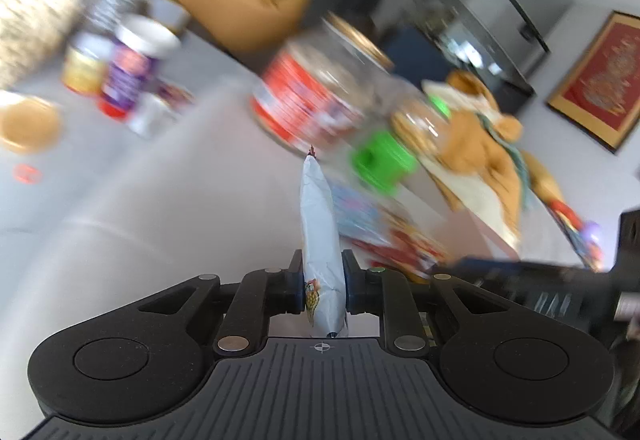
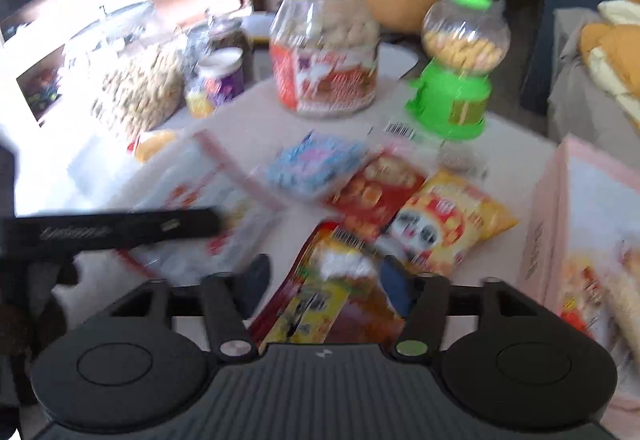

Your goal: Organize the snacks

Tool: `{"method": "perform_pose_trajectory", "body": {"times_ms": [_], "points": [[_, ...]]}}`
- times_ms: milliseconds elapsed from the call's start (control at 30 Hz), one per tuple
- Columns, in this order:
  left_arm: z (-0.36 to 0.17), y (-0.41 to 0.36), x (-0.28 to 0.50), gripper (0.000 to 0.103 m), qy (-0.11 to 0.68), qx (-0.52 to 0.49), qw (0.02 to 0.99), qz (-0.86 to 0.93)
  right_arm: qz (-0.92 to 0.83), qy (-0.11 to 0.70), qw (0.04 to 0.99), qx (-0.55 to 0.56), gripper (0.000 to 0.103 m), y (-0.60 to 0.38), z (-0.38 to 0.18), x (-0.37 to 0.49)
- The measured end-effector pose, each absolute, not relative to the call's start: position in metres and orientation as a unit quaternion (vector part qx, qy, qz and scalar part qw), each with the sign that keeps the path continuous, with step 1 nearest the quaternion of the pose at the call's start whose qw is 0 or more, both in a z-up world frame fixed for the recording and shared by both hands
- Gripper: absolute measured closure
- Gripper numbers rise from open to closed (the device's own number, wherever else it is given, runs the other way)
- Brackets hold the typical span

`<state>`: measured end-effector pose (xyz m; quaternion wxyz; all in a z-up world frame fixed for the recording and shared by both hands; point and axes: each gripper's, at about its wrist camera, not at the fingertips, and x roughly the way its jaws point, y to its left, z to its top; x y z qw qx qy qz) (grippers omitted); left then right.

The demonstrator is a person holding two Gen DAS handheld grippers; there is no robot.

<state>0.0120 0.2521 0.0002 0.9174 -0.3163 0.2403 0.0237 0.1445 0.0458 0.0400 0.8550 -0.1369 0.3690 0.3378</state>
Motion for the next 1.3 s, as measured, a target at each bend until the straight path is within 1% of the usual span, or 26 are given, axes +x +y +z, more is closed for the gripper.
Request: {"method": "perform_pose_trajectory", "body": {"times_ms": [67,167,267,367,433,500,533,667,733,833,933,967,1033,1167,1233,1300], "points": [[-0.001,0.263,-0.003,0.081,0.23,-0.317,0.918,0.055,0.333,0.355,0.863,-0.137,0.024,0.055,0.05,0.152],[-0.008,0.279,-0.015,0.08,0.216,-0.344,0.911,0.067,0.329,0.36,0.866,-0.112,0.023,0.08,0.058,0.172],[-0.013,0.288,-0.017,0.08,0.211,-0.367,0.904,0.06,0.311,0.393,0.861,-0.089,0.023,0.111,0.046,0.194],[-0.014,0.288,-0.018,0.08,0.209,-0.368,0.904,0.055,0.28,0.451,0.843,-0.091,0.024,0.14,0.026,0.209],[-0.015,0.286,-0.02,0.08,0.207,-0.371,0.904,0.051,0.32,0.47,0.819,-0.075,0.024,0.149,0.029,0.206],[-0.016,0.286,-0.02,0.081,0.207,-0.377,0.902,0.048,0.38,0.465,0.798,-0.055,0.026,0.153,0.041,0.199],[-0.016,0.287,-0.02,0.081,0.207,-0.382,0.899,0.046,0.387,0.451,0.802,-0.063,0.026,0.156,0.049,0.195],[-0.018,0.288,-0.022,0.081,0.204,-0.389,0.897,0.046,0.371,0.376,0.837,-0.143,0.022,0.17,0.059,0.188],[-0.017,0.288,-0.022,0.081,0.203,-0.389,0.897,0.048,0.37,0.366,0.837,-0.169,0.022,0.175,0.05,0.195],[-0.018,0.289,-0.022,0.081,0.204,-0.392,0.895,0.051,0.377,0.378,0.827,-0.177,0.022,0.183,0.028,0.214],[-0.017,0.288,-0.022,0.08,0.205,-0.389,0.897,0.054,0.368,0.421,0.81,-0.18,0.022,0.192,0.001,0.232],[-0.017,0.287,-0.022,0.08,0.205,-0.386,0.898,0.054,0.373,0.428,0.807,-0.16,0.019,0.188,-0.003,0.233],[-0.015,0.285,-0.022,0.08,0.206,-0.38,0.9,0.058,0.384,0.429,0.805,-0.142,0.019,0.179,-0.001,0.226],[-0.013,0.283,-0.021,0.079,0.209,-0.373,0.902,0.067,0.407,0.447,0.782,-0.151,0.023,0.169,0.005,0.208],[-0.012,0.283,-0.023,0.079,0.21,-0.374,0.9,0.073,0.427,0.456,0.766,-0.151,0.023,0.163,0.006,0.197],[-0.01,0.283,-0.027,0.079,0.211,-0.374,0.899,0.089,0.444,0.457,0.754,-0.156,0.016,0.156,0.004,0.182]]}}
